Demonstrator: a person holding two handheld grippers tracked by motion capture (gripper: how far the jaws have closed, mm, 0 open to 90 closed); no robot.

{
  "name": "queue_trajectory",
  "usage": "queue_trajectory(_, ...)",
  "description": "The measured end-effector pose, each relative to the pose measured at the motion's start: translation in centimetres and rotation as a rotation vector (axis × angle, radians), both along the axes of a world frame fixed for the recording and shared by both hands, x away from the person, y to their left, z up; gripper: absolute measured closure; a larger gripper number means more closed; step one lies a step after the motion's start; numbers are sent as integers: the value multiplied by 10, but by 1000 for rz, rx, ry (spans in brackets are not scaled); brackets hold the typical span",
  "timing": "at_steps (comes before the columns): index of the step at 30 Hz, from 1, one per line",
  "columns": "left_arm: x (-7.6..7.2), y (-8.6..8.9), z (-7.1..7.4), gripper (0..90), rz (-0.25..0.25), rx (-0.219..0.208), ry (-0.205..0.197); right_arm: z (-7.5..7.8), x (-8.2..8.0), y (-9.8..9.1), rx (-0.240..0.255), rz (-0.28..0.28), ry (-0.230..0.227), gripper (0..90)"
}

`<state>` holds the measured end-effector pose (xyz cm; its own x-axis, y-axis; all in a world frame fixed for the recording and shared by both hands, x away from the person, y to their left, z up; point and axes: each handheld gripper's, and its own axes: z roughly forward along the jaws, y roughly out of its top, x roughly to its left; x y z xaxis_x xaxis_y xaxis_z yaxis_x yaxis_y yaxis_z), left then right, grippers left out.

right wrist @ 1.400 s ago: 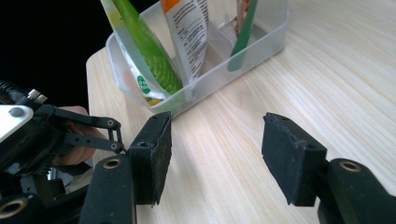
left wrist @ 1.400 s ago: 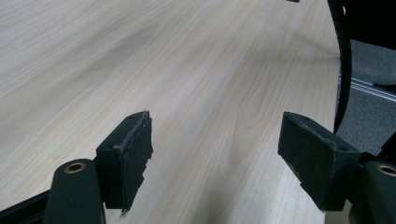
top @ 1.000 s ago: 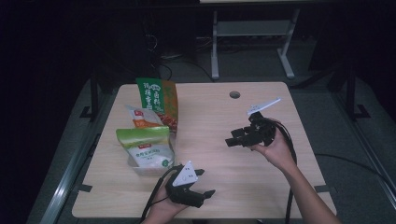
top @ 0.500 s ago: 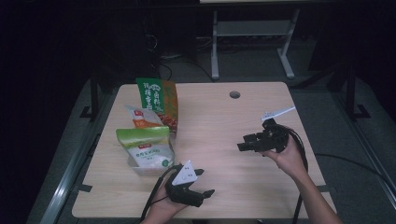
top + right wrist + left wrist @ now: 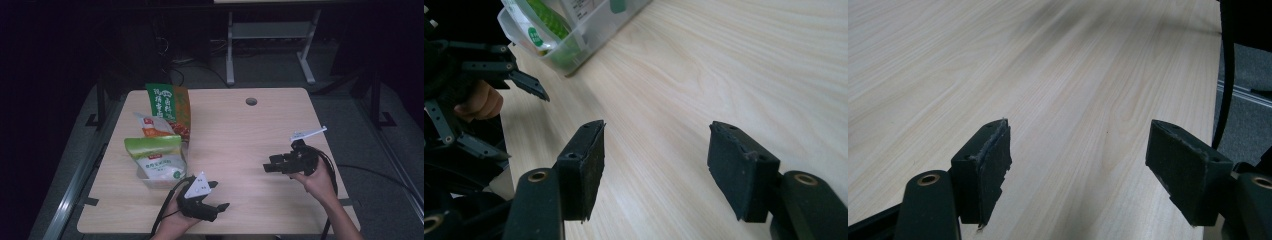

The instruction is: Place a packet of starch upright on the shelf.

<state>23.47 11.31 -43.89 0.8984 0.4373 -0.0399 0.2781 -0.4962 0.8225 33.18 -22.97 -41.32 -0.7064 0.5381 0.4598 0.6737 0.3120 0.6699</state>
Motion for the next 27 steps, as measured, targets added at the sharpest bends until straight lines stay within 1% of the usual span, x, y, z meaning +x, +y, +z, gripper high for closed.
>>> queue_trajectory(5, 0, 0, -1, 255, 0, 0, 0, -10, -9, -9, 4, -15, 14, 390)
queue_trajectory(8, 0, 1, -1, 255, 0, 8, 6, -16, -15, -15, 9, -25, 20, 390)
queue_trajectory(15, 0, 1, -1, 255, 4, 5, 9, -27, -29, -29, 18, -52, 24, 390)
queue_trajectory(17, 0, 1, -2, 255, 2, 8, 10, -30, -33, -32, 25, -60, 27, 389)
queue_trajectory(21, 0, 1, -2, 254, 0, 9, 14, -35, -42, -37, 25, -65, 39, 383)
queue_trajectory(27, -1, -1, -3, 251, -12, 18, 14, -36, -58, -39, 15, -66, 25, 372)
